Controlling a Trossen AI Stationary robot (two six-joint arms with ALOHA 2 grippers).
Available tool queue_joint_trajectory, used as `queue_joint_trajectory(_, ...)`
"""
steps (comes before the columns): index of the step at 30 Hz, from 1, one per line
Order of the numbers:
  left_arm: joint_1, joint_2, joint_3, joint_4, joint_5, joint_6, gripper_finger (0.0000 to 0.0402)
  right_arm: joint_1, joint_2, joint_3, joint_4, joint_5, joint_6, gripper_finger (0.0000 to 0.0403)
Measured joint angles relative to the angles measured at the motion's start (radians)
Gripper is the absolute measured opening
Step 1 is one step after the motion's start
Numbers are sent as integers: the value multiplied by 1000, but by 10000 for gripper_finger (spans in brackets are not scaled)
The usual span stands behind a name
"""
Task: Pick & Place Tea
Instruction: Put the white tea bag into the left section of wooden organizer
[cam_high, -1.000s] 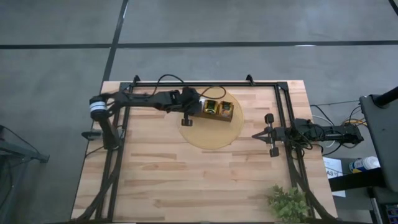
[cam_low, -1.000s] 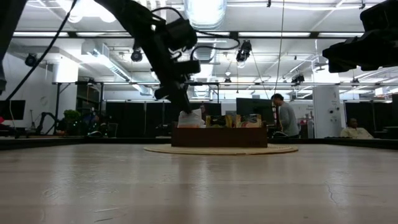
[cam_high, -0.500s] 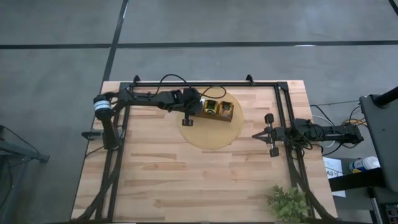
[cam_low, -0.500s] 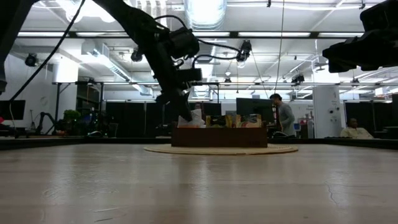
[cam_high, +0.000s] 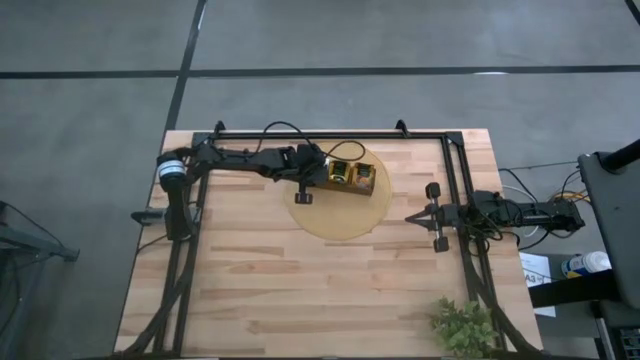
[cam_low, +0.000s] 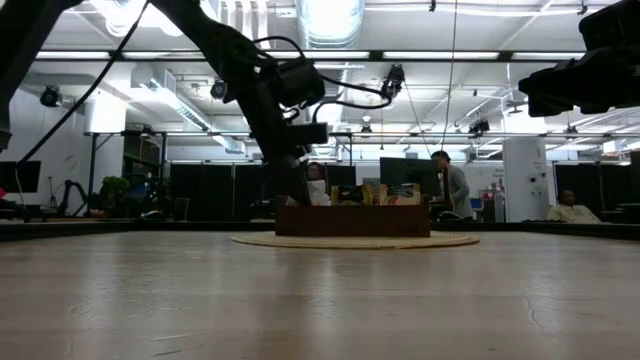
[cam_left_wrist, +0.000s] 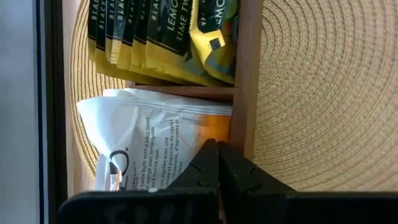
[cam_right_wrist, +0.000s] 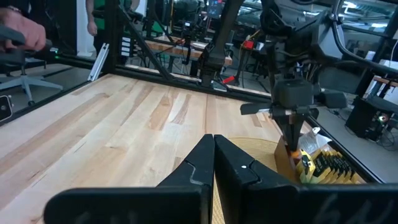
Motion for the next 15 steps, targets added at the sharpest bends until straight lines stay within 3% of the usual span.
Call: queue_joint_trajectory(15, 4, 27, 1, 9, 13, -27, 0, 0, 0, 0, 0, 0, 0, 9)
